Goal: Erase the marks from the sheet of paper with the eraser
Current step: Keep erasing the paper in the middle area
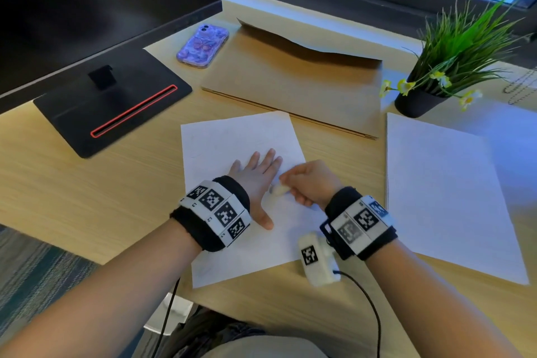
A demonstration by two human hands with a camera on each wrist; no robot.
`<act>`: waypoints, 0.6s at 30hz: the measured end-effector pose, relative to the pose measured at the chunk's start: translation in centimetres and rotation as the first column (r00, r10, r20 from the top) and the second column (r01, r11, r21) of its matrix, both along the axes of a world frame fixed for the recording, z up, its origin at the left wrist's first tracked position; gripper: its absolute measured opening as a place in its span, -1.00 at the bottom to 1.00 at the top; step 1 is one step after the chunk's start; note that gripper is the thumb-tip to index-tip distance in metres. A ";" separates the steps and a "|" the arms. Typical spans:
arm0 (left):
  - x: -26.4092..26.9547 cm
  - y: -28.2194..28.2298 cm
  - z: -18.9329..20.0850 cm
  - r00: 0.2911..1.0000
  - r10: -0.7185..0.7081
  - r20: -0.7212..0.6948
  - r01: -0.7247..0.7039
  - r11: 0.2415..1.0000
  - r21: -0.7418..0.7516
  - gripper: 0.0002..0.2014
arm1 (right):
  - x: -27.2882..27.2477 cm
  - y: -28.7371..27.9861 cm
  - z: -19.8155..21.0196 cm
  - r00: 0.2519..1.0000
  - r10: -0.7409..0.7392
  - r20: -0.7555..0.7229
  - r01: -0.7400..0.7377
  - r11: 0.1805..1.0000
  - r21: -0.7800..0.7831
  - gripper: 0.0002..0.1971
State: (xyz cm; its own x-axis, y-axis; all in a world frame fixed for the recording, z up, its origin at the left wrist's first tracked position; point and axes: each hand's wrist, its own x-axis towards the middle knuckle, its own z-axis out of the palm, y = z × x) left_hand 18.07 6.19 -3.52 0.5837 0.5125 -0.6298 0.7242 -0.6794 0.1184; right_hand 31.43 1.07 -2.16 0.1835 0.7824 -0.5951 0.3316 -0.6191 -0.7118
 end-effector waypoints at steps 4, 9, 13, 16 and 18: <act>0.0 -0.1 0.0 1.000 -0.001 0.008 0.001 1.000 0.006 0.30 | -0.3 -0.2 0.0 0.999 -0.012 0.049 0.011 0.999 0.038 -0.88; -0.1 0.1 -0.3 1.000 -0.008 -0.004 0.008 1.000 0.011 0.32 | -0.1 -2.0 0.2 0.989 0.148 0.022 -0.147 0.988 -0.049 -0.92; 0.0 0.0 -0.2 1.000 -0.023 -0.005 0.023 1.000 0.016 0.28 | 1.6 -0.6 -0.1 0.991 -0.091 0.095 0.085 0.995 0.058 -0.87; 0.3 0.0 -0.1 0.999 -0.043 -0.025 0.043 0.999 0.032 0.26 | 0.4 -2.2 0.2 0.994 0.087 0.071 -0.085 0.996 -0.029 -0.91; 0.4 0.0 -0.1 0.998 -0.057 -0.039 0.059 0.997 0.045 0.25 | -0.2 -2.9 0.4 0.985 0.175 0.015 -0.173 0.981 -0.085 -0.92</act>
State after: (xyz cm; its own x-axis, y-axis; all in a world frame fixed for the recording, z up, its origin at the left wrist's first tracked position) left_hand 18.43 6.22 -3.62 0.5898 0.5072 -0.6284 0.6867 -0.7244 0.0598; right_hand 31.21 -1.82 -1.80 0.0633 0.7513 -0.6569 0.4546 -0.6077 -0.6512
